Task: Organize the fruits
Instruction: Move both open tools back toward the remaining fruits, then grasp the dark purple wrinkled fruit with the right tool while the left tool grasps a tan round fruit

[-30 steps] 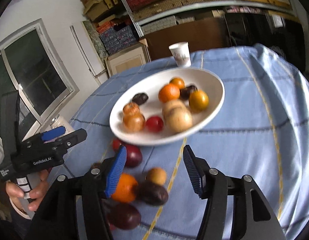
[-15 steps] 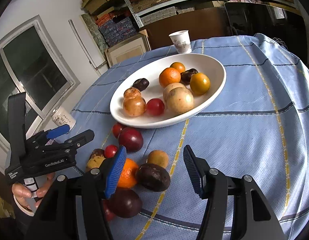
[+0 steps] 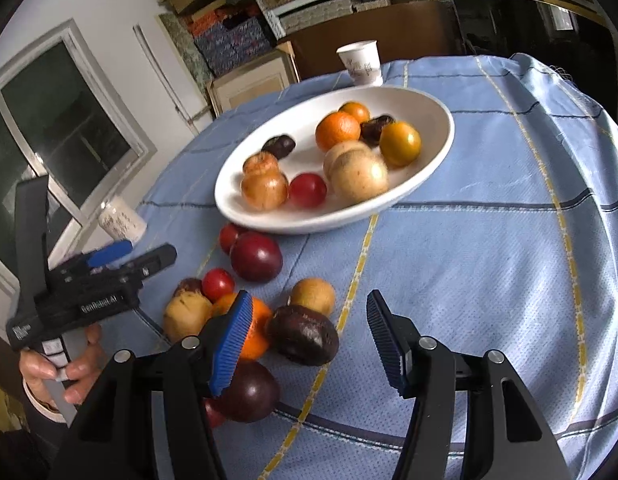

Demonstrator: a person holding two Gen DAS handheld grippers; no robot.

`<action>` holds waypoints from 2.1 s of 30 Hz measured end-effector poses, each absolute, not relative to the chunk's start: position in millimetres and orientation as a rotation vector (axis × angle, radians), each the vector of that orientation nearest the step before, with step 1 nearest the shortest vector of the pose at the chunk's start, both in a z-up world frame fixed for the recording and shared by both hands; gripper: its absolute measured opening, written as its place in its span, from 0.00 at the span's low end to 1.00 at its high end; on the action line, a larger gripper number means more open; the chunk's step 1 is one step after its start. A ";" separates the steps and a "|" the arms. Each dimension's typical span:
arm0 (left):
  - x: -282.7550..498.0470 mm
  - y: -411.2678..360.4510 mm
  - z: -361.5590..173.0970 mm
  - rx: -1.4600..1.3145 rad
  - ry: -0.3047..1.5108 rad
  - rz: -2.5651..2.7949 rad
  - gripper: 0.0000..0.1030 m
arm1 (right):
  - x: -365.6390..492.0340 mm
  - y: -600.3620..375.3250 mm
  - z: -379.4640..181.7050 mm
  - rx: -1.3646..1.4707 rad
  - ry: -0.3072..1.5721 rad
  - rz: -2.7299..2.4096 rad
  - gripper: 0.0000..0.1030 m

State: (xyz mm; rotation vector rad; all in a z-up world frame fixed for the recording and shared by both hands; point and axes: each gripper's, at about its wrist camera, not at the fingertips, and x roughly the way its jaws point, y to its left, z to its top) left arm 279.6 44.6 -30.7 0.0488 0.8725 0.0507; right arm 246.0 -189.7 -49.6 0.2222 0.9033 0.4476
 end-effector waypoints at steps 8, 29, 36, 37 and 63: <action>277.6 50.9 -28.7 0.036 0.867 0.059 0.93 | 242.4 -182.8 -54.9 0.197 0.938 0.456 0.58; 278.4 56.2 -35.0 0.027 0.890 0.065 0.93 | 241.9 -188.3 -62.9 0.269 0.996 0.483 0.39; 264.1 44.9 -30.6 0.061 0.869 -0.102 0.93 | 239.3 -206.3 -52.4 0.335 0.932 0.451 0.39; 259.3 39.7 -29.0 0.077 0.859 -0.155 0.93 | 239.5 -209.1 -52.1 0.342 0.929 0.442 0.39; 233.7 -3.1 -48.2 0.154 0.872 -0.475 0.34 | 236.1 -213.9 -52.1 0.349 0.932 0.425 0.39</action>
